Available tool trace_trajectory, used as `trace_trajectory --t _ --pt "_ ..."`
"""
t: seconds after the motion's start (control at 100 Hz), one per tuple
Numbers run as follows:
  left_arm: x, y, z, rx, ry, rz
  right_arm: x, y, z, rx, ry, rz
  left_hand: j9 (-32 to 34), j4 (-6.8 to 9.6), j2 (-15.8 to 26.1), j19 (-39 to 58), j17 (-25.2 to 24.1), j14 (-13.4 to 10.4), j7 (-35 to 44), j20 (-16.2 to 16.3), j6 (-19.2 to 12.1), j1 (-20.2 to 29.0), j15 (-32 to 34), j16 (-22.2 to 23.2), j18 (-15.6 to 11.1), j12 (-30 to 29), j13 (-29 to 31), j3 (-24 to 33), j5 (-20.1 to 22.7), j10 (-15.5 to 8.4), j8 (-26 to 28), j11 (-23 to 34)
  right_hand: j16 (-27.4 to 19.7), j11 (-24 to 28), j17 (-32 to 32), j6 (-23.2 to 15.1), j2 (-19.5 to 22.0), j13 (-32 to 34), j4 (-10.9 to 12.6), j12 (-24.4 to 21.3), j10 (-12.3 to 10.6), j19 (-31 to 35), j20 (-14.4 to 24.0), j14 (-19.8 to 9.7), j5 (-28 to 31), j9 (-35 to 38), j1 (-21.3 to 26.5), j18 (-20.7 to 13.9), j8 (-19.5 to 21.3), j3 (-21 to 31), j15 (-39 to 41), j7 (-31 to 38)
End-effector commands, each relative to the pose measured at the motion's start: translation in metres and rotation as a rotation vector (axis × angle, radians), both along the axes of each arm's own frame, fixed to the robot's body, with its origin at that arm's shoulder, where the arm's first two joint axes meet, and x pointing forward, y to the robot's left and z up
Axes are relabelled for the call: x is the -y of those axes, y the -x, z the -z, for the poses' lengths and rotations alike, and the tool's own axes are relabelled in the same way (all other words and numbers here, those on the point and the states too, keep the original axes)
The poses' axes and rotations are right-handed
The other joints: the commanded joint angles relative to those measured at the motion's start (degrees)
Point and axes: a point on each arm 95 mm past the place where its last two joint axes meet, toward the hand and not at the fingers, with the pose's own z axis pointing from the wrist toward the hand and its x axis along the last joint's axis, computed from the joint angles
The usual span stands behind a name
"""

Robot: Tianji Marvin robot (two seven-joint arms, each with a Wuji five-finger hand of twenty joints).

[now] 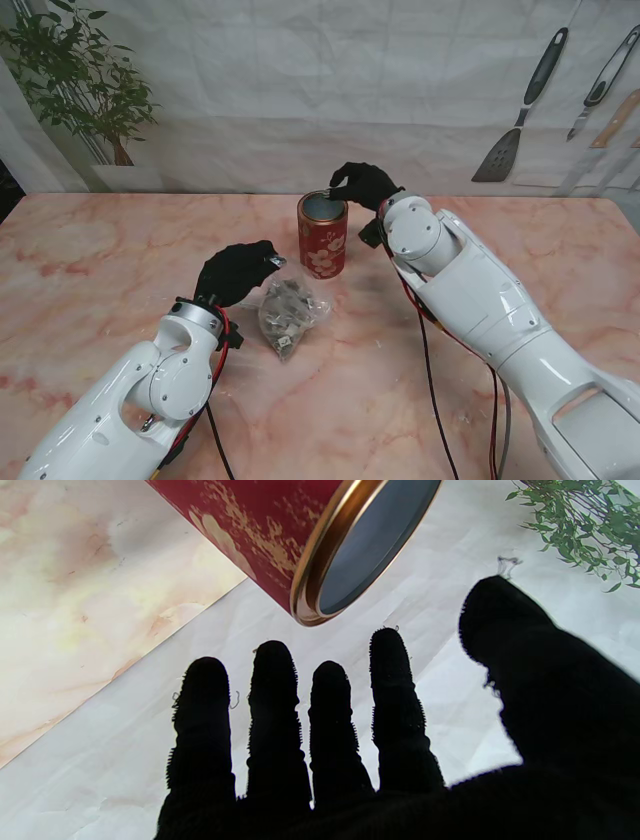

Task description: Insert tea bags into the tea bag box

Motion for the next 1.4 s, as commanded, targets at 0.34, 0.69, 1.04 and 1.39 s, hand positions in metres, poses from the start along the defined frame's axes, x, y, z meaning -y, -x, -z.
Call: trace_trajectory --t 0.34,0.69,1.04,1.39 --pt "0.001 -0.006 -0.005 -0.008 -0.028 -0.002 0.011 0.014 -0.009 0.027 -0.017 -0.046 2.17 1.92 3.33 15.11 -0.90 4.74 8.79 -0.63 11.02 3.21 5.02 0.11 -12.08 1.10 2.03 0.93 4.89 1.97 2.89 6.11 0.63 -0.07 -0.08 -1.34 -0.63 -0.79 1.83 -0.74 -0.46 0.82 0.75 -1.19 -0.37 -0.96 -0.88 -0.91 1.29 0.10 0.55 -0.57" --pt "0.001 -0.011 -0.009 -0.005 -0.046 -0.007 0.027 0.039 -0.011 0.028 -0.070 -0.123 2.17 1.93 3.30 15.11 -0.90 4.74 8.83 -0.63 11.05 3.21 5.02 0.11 -12.08 1.10 2.03 0.94 4.88 1.97 2.89 6.11 0.86 0.58 1.17 -1.55 -0.70 1.21 1.82 -0.68 -0.64 1.81 1.03 -1.09 3.05 1.15 -0.20 -0.66 1.95 2.20 1.38 0.84" --pt "0.004 -0.012 -0.013 0.005 -0.054 -0.004 0.038 0.062 -0.002 -0.008 -0.140 -0.211 2.17 1.93 3.32 15.11 -0.90 4.74 8.85 -0.63 11.00 3.13 5.02 0.11 -12.08 1.10 2.03 0.92 4.89 1.97 2.88 6.11 0.92 1.19 1.74 -0.95 0.12 2.48 -1.11 -0.67 -0.46 2.51 0.70 -0.68 6.98 2.77 2.60 -0.46 -1.29 3.83 2.18 2.54" --pt "0.007 -0.013 -0.014 0.010 -0.057 0.005 0.035 0.085 0.015 -0.073 -0.178 -0.345 2.17 1.94 3.30 15.11 -0.90 4.74 8.87 -0.63 11.01 3.13 5.02 0.11 -12.08 1.10 2.03 0.94 4.89 1.97 2.86 6.11 0.89 1.72 1.86 -0.85 3.09 2.93 -4.04 -0.73 -0.10 2.89 0.61 -0.35 7.15 3.45 7.50 -0.59 -7.90 0.19 2.67 7.94"
